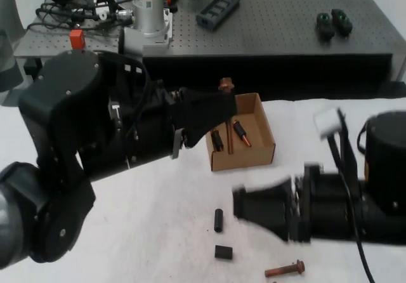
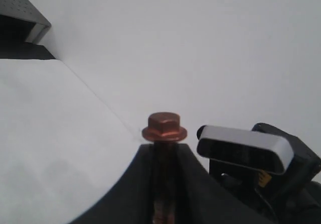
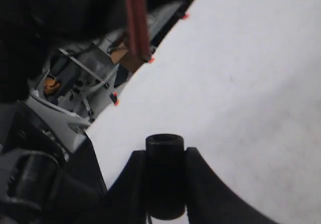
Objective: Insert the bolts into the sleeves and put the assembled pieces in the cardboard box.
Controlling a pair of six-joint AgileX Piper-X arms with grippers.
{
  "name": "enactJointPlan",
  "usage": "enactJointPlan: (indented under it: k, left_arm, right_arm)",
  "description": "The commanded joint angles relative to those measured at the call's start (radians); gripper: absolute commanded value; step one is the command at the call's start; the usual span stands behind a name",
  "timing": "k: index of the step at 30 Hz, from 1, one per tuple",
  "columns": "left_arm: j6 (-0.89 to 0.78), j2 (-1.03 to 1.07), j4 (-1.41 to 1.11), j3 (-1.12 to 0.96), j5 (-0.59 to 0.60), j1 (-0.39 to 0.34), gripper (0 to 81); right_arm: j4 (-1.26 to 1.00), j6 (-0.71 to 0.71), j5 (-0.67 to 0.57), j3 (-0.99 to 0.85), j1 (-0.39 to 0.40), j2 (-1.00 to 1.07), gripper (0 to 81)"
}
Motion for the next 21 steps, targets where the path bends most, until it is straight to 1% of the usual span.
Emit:
enactJointPlan:
  k: [1,5,11,16,20,21]
  left_arm:
    - [-0.017,0.003,-0.034,-0.005,0.028,-0.012,0.7]
    - [-0.017,0.003,-0.031,-0.005,0.034,-0.011,0.7]
    - [-0.017,0.003,-0.031,-0.005,0.034,-0.011,0.7]
    - [-0.017,0.003,-0.031,-0.005,0.03,-0.011,0.7]
    - [-0.001,0.003,-0.031,-0.005,0.021,-0.011,0.7]
    - [-0.001,0.003,-0.031,-0.005,0.021,-0.011,0.7]
  right_arm:
    - [-0.165,0.067,0.003,-0.01,0.003,0.04,3.5]
    - [-0.19,0.078,0.001,-0.041,0.003,0.079,3.5]
    - [-0.204,0.069,0.035,-0.05,-0.003,0.077,3.5]
    - [-0.231,0.069,0.033,-0.05,-0.023,0.068,3.5]
    - [-0.205,0.069,0.022,-0.05,-0.03,0.049,3.5]
    - [-0.19,0.069,0.003,-0.05,-0.03,0.049,3.5]
